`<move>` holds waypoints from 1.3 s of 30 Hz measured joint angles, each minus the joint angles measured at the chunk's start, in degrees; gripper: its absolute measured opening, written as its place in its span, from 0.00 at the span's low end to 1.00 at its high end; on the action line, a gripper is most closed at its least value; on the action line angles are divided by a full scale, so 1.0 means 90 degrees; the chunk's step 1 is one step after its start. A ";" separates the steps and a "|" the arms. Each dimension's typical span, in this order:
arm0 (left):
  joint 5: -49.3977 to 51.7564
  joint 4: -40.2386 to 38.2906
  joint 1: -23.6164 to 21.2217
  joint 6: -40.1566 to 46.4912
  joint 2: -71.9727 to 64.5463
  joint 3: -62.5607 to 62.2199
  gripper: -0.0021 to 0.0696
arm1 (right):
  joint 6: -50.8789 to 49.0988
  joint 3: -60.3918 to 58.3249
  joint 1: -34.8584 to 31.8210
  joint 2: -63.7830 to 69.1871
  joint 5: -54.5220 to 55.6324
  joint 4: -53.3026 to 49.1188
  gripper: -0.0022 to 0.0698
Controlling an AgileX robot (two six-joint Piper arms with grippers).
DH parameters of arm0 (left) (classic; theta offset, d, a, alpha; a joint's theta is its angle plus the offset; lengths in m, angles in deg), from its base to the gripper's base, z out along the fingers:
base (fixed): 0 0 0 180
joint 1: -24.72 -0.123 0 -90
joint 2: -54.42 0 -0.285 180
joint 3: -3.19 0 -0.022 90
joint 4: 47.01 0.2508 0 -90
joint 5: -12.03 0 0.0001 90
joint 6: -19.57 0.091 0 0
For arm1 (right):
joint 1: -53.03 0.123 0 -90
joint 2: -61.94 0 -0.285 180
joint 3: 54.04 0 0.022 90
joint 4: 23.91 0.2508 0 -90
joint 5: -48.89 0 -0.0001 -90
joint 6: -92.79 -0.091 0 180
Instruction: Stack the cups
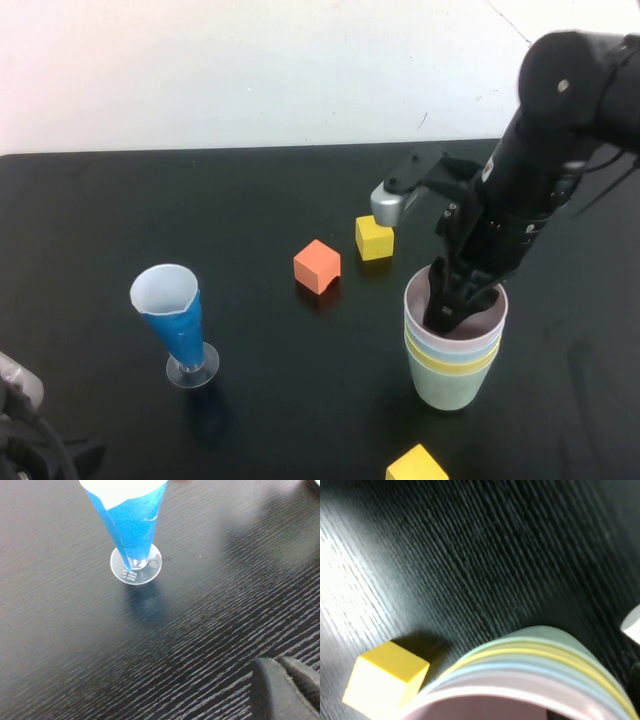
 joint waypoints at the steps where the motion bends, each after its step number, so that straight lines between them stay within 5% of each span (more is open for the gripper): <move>1: 0.0000 0.0031 0.0000 0.0000 0.0000 0.0000 0.03 | 0.0000 0.0000 0.0000 0.0058 0.0000 0.0004 0.38; 4: 0.0000 0.0108 0.0000 0.0000 0.0000 0.0000 0.03 | 0.0014 0.0004 -0.0009 0.0087 0.0000 0.0046 0.40; 10: -0.0149 0.0143 0.0000 0.0000 0.0000 0.0000 0.03 | 0.0075 0.0004 -0.0009 0.0111 0.0000 0.0061 0.64; 15: -0.0339 0.0143 0.0000 0.0000 0.0000 0.0000 0.03 | 0.0075 0.0216 -0.0024 0.0032 -0.0007 0.0061 0.68; 31: -0.0542 0.0143 0.0000 -0.0372 0.0370 0.0266 0.03 | -0.0647 0.0369 -0.0105 -0.3197 -0.0084 -0.1007 0.68; 39: -0.2064 0.0365 0.0000 -0.0994 0.1875 0.1523 0.03 | -0.0586 -0.2207 -0.0105 -0.5483 0.1887 -0.0891 0.44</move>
